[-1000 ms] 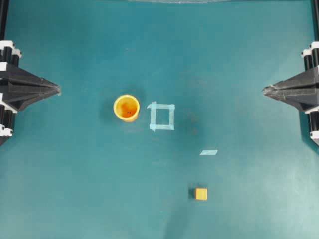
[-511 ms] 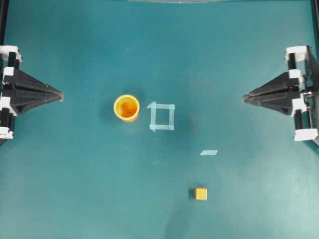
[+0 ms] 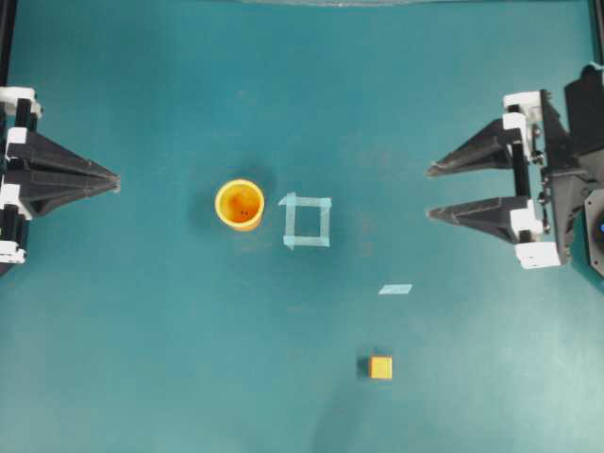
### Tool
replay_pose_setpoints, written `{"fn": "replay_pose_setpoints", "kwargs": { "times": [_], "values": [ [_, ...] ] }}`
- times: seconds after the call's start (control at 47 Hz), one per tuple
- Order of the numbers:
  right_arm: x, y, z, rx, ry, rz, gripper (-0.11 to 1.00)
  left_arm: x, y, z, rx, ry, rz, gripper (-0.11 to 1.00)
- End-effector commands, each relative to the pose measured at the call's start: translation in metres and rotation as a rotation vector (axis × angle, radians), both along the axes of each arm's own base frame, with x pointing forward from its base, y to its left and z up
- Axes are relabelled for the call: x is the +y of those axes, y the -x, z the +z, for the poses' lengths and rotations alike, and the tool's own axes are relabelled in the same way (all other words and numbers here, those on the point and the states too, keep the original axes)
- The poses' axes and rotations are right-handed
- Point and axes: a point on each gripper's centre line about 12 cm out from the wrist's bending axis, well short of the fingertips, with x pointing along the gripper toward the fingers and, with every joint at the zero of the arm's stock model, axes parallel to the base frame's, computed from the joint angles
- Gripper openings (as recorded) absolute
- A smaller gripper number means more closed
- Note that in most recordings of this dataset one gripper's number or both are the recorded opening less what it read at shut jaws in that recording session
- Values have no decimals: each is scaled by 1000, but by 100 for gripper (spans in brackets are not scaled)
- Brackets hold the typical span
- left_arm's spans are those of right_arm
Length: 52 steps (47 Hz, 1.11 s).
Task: Lift the orange block with right arm.
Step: 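Move the open right gripper down-left over the small orange cube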
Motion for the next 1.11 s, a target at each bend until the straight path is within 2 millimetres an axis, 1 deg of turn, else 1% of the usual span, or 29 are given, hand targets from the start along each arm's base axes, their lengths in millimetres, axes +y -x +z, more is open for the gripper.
{"fn": "replay_pose_setpoints", "kwargs": {
  "times": [0.0,0.234,0.553,0.893,1.085],
  "values": [
    [5,-7,10,-4,-6,15,64,0,-3,10,-23,-3,-2,0],
    [20,-22,-3,163,2,67,67,0,-4,10,-20,-3,-2,0],
    [49,-44,-18,284,10,146,68,0,-3,9,-18,-3,-2,0],
    [75,-63,-38,478,-56,139,68,0,-4,9,-17,-3,-2,0],
    [92,-74,-44,531,-80,141,69,0,-4,9,-17,-3,-2,0]
  ]
}}
